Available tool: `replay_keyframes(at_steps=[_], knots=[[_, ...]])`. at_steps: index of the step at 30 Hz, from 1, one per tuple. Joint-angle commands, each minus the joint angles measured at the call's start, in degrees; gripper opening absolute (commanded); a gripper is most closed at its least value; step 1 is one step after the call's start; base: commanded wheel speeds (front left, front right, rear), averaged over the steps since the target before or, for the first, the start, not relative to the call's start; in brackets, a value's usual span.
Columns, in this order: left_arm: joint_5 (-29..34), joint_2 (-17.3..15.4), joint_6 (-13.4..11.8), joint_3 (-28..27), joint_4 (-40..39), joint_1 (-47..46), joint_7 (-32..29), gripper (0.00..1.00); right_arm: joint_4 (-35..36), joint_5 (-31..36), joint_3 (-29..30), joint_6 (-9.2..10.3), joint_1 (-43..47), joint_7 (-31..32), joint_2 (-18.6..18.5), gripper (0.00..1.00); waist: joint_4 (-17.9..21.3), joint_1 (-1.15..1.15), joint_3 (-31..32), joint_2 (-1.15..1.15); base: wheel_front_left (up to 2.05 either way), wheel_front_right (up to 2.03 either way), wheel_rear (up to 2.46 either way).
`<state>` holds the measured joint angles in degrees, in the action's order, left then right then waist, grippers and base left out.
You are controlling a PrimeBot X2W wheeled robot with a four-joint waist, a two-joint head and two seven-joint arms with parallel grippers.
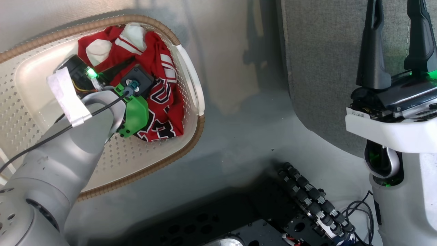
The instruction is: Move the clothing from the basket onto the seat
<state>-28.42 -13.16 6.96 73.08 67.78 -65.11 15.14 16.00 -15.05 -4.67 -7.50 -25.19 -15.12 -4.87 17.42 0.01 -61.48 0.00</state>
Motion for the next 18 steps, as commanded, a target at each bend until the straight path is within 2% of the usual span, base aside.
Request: replay_keyframes(at_steps=[1,10,18], knots=[[1.00,0.26,-0.40,0.08,0.88,-1.52,0.00,1.00,-0.20,-0.16,-0.12,0.02,0.36,-0.05,0.15,1.00,0.12,-0.01,-0.09,0.00,0.00,0.00,0.00],[3.39,2.12,-0.10,0.18,5.11,-3.15,-3.63,1.00,-0.44,0.45,-1.13,0.02,1.45,-0.05,0.36,1.00,0.55,-0.01,-0.66,0.00,0.00,0.00,0.00],[2.90,2.68,0.50,0.23,6.02,-2.84,-13.64,1.00,-0.22,0.55,-2.02,0.02,2.78,-0.05,0.39,1.00,0.88,-0.01,-1.03,0.00,0.00,0.00,0.00]])
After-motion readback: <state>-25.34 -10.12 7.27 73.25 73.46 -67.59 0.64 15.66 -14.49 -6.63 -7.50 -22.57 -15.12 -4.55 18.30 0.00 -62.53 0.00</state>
